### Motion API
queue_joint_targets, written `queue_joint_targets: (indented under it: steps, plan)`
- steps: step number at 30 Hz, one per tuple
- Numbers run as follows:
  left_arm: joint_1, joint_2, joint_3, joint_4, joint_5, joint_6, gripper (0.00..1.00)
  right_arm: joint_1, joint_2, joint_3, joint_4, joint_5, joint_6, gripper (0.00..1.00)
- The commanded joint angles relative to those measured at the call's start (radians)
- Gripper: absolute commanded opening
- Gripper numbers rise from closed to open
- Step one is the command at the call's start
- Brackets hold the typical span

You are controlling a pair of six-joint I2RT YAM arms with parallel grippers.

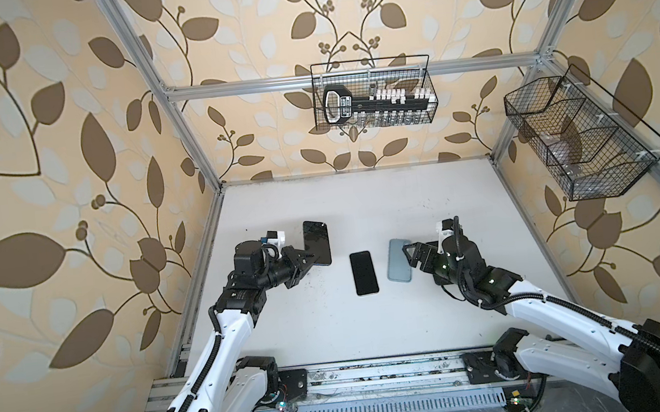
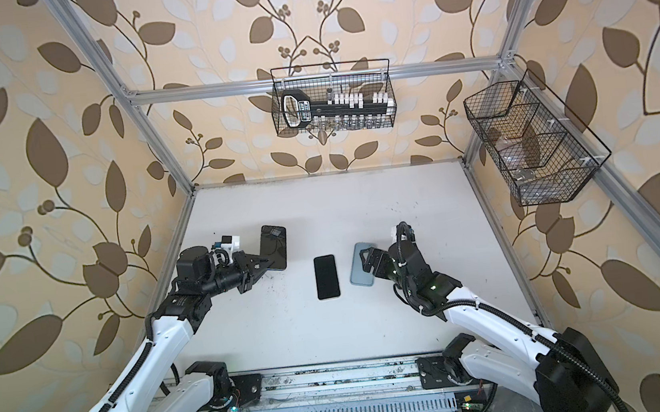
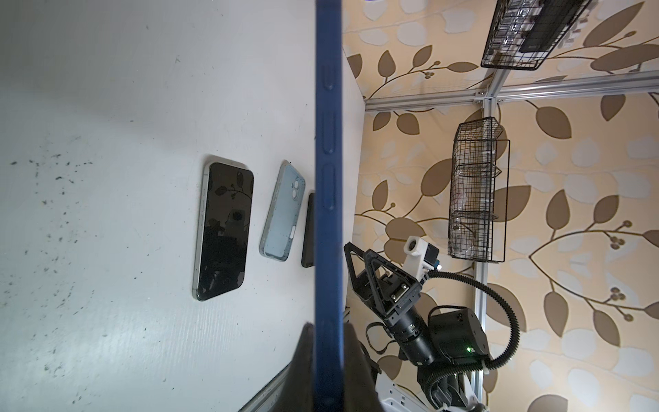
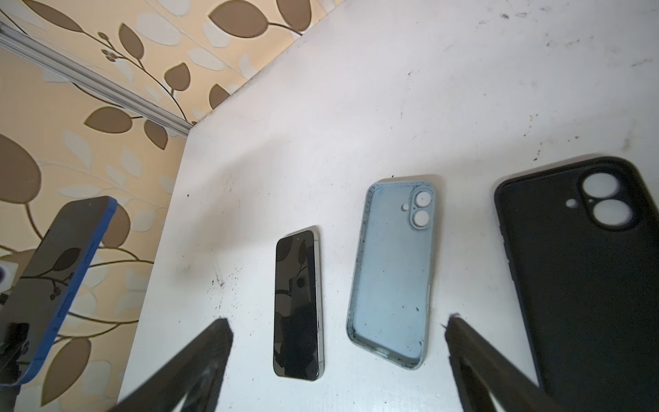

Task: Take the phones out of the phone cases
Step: 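Open the right gripper to release the light-blue case and lift away, then lower the blue-edged phone with the left gripper onto the table beside the other phone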

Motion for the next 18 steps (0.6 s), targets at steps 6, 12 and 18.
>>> queue_joint_targets:
  steps: [6,12,18]
  plan:
    - [0.010,-0.037,-0.092,0.149,-0.044,0.035,0.00,0.002,0.013,-0.005,0.031,-0.035,0.014,0.95]
    - [0.010,-0.029,-0.125,0.159,-0.056,0.068,0.00,0.003,0.004,-0.005,0.025,-0.038,0.010,0.94]
    - [0.010,-0.008,-0.188,0.222,-0.070,0.070,0.00,0.009,-0.015,-0.018,0.028,-0.040,0.012,0.94]
